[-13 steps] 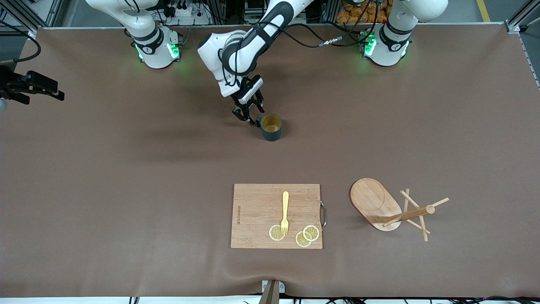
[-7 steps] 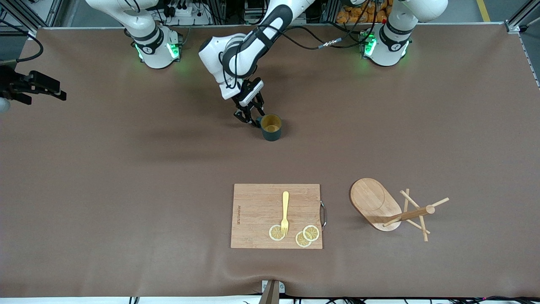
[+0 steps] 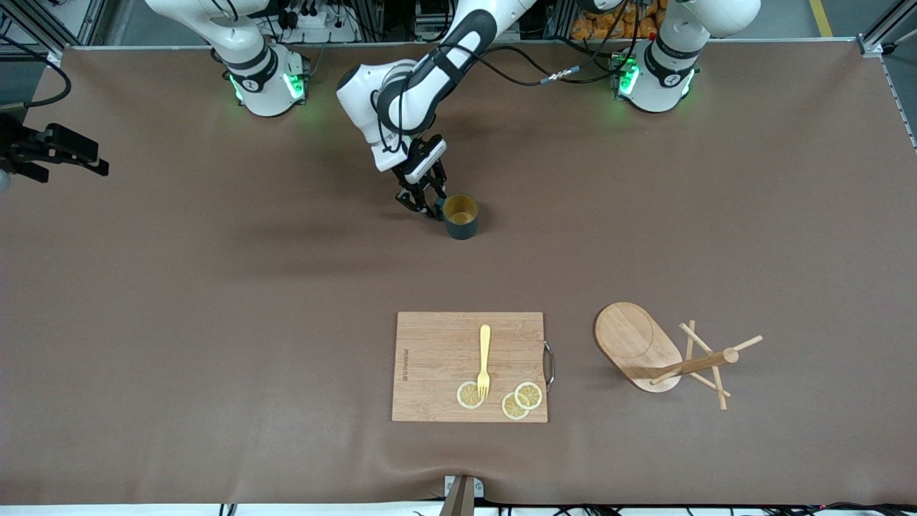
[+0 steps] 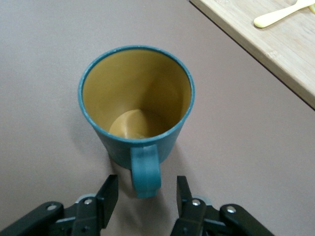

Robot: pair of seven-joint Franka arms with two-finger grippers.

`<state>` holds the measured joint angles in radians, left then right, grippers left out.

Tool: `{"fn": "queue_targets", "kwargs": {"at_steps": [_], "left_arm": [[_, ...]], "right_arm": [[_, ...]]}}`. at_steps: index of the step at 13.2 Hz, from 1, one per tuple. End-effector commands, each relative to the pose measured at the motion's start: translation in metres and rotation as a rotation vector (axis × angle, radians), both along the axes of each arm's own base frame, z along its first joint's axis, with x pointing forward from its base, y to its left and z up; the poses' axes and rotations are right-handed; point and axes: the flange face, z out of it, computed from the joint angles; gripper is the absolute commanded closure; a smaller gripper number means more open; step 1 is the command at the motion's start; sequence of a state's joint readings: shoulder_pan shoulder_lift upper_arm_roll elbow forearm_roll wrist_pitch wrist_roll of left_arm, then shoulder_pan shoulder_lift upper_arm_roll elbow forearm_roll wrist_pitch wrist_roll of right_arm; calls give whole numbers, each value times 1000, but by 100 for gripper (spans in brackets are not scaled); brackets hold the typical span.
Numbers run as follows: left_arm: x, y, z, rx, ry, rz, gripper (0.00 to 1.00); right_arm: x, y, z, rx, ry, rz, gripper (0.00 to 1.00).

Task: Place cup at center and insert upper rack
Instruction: 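Close the left gripper on the mug handle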

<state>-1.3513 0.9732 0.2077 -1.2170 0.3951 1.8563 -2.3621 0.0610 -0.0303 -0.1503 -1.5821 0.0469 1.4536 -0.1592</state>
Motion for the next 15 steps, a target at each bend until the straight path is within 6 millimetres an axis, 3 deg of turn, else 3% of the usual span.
{"fn": "queue_targets", "kwargs": {"at_steps": [1,15], "left_arm": [[0,-5,-2,-4,-39,-9,46],[6,-1,-11,-16,-33,35,55]], "right_arm": [[-4,0,12,-18,-48,-7,0],[-4,3,9,-12,-35,-5,0]]}}
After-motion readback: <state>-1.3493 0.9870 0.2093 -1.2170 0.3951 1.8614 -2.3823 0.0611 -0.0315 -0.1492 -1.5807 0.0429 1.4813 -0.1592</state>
